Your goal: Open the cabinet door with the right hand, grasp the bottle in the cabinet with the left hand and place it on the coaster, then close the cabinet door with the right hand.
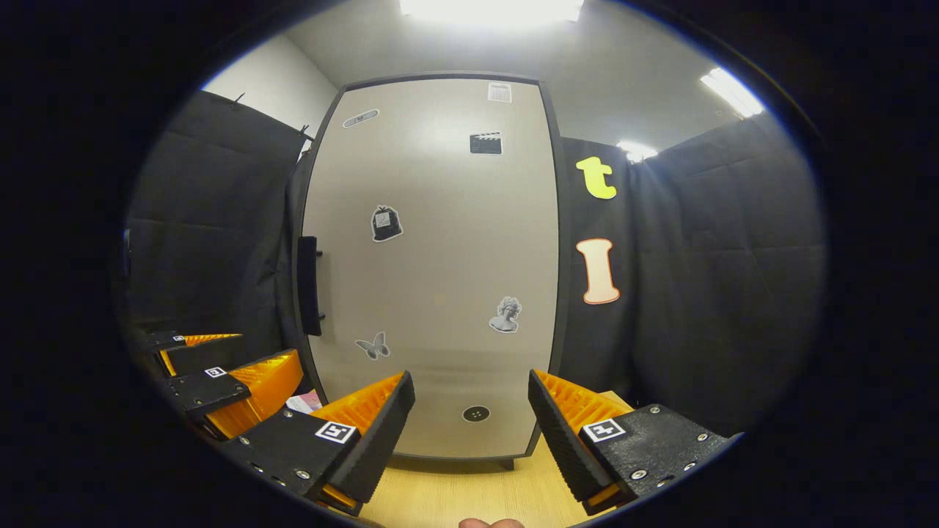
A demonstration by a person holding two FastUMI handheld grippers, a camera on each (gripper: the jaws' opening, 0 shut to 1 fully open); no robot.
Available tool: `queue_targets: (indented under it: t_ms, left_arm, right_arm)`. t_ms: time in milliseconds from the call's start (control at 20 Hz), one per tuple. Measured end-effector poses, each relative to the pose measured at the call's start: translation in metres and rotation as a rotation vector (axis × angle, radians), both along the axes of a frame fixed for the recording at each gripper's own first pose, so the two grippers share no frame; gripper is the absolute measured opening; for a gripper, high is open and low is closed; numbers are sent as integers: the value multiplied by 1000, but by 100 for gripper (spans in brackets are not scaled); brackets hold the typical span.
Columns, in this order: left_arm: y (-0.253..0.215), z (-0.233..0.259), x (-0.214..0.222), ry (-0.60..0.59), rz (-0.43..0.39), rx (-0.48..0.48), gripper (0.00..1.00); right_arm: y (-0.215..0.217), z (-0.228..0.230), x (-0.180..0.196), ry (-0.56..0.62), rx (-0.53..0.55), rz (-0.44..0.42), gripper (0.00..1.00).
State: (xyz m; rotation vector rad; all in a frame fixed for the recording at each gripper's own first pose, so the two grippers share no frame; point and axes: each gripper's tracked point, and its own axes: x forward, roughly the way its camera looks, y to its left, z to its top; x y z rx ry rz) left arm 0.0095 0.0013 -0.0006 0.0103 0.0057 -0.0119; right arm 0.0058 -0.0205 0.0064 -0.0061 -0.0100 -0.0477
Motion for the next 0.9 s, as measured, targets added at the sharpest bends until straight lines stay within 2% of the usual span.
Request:
queue_targets:
  t_ms: [100,150,250,350,750,800,900]
  left_arm:
    - [-2,-2,2,8,-5,-4,92]
    - [-3,-3,2,9,-8,-5,77]
    - [-3,-2,1,6,-9,0,77]
    - [-1,0,0,0,-7,8,84]
    - [20,-19,-12,31,4,11,84]
    - [26,-24,-14,37,12,16,81]
    - [40,-37,-22,54,31,29,85]
  right_arm:
    - [-3,-1,1,3,1,-4,96]
    - [-4,-1,2,1,0,-4,96]
    - [-7,0,4,0,-3,-8,96]
    - [-8,-1,6,2,-5,-5,96]
    - [7,18,32,-18,-35,33,96]
    - [14,22,37,-26,-35,46,96]
    - [26,30,44,-38,-38,67,96]
